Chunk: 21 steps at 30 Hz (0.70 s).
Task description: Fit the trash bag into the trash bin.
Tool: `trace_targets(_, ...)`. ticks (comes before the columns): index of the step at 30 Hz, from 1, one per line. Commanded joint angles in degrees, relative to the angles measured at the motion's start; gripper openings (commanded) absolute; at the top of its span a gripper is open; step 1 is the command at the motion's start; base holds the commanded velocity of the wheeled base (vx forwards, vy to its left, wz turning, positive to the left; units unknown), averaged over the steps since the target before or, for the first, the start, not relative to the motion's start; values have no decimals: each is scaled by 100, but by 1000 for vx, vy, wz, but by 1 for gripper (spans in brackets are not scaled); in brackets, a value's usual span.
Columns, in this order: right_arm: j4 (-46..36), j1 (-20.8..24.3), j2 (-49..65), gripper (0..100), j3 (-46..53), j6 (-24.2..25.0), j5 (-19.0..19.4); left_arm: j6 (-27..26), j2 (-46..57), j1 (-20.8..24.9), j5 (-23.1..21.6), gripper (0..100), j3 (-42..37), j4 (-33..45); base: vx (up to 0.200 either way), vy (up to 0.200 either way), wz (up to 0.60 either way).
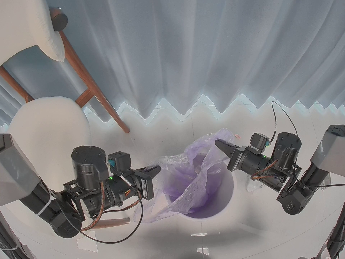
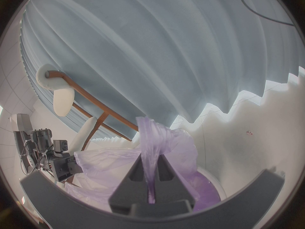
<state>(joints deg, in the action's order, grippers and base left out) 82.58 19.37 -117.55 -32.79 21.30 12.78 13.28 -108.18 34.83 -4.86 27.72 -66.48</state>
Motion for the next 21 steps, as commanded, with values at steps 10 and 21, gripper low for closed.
trace_targets(10,4,-12,4,0,45,-29,14,17,-133,42,-252,0,67,-138,0,-200,0)
trace_targets(21,-5,-21,22,0,54,-20,23,17,-89,68,-226,0,76,-138,0,-200,0)
